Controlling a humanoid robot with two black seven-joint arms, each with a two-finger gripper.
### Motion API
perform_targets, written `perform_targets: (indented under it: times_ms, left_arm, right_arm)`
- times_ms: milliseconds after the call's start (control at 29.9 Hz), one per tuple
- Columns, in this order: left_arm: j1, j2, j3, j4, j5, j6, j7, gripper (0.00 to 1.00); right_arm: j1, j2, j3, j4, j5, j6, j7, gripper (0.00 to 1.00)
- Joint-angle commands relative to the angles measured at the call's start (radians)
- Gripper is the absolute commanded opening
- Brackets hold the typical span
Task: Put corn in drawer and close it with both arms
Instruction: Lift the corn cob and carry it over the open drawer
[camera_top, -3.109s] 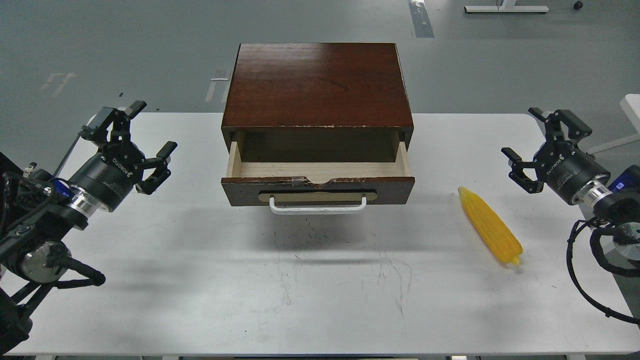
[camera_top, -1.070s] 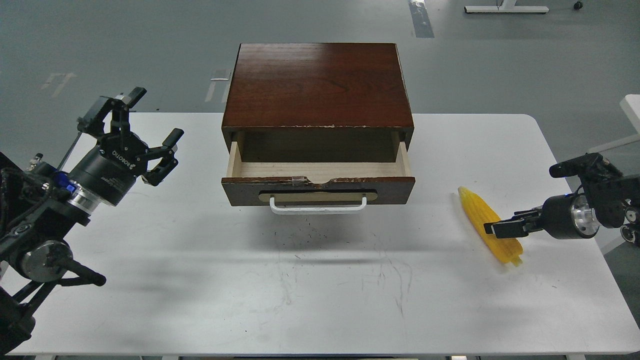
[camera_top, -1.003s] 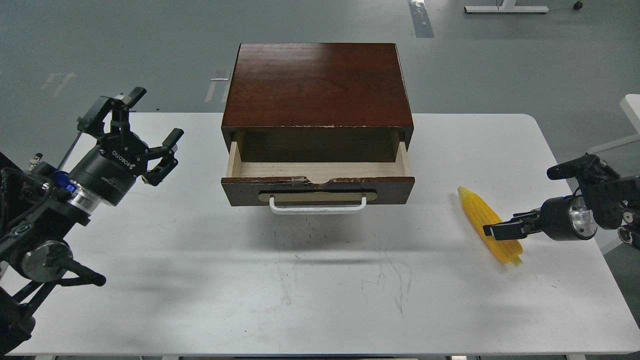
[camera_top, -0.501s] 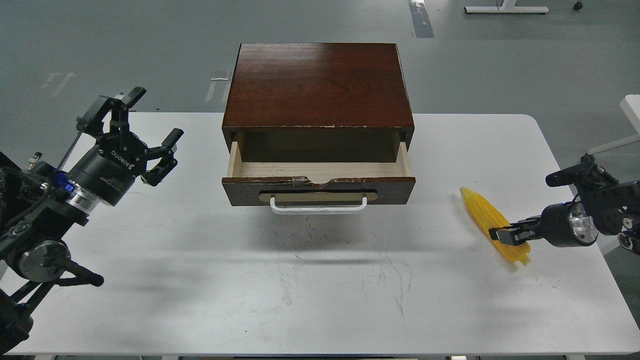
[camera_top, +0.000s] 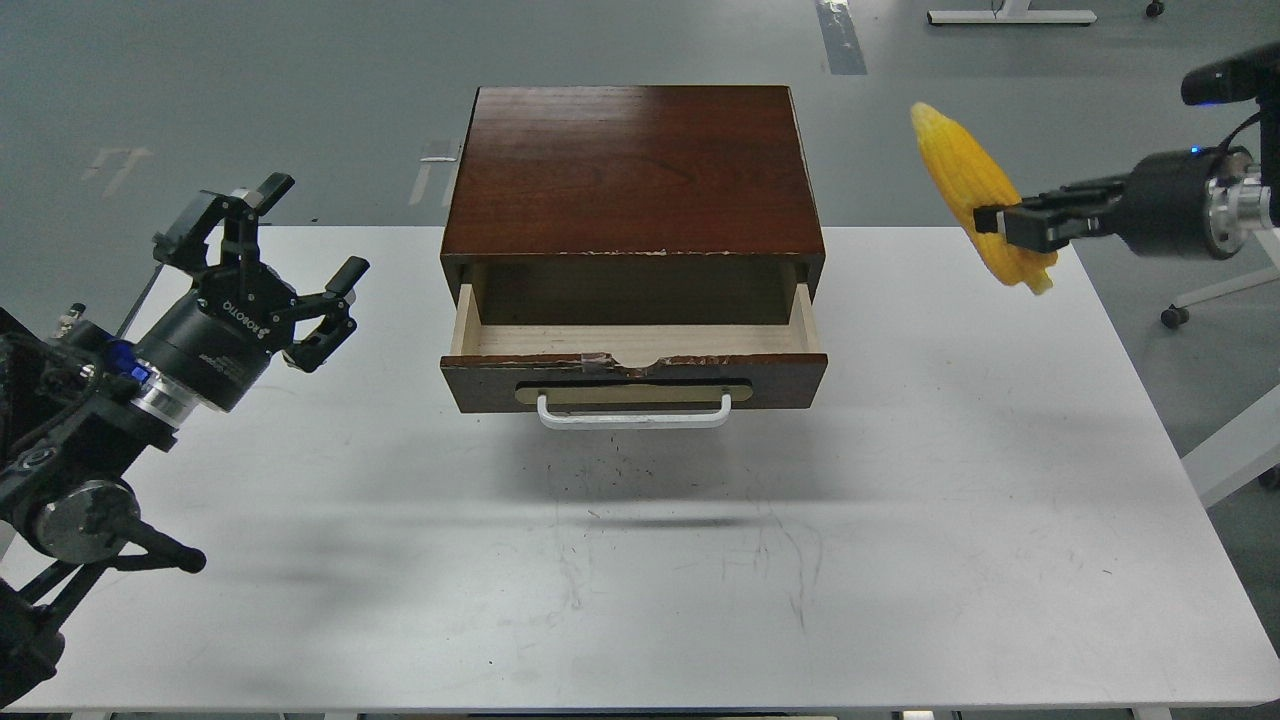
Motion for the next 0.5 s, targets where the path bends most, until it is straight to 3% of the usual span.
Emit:
perform_targets:
  times_ms: [0, 301, 468]
  left_arm:
    - [-0.001, 0.001, -0.002, -0.002, 0.0, 0.001, 0.0, 1.0]
    - [-0.001, 0.003, -0.02, -0.005, 0.0, 0.001, 0.0, 1.0]
    - [-0.001, 0.007, -0.025, -0.005, 0.0, 0.001, 0.0, 1.0]
  right_arm:
    - [0.114, 0.061, -0.038, 0.002, 0.0, 0.03, 0.0, 0.06]
    - [0.365, 0.386, -0.28, -0.002, -0.004, 0.021, 0.0, 0.05]
    - [0.403, 0.519, -0.338, 0.006, -0.023, -0.058, 0.0, 0.05]
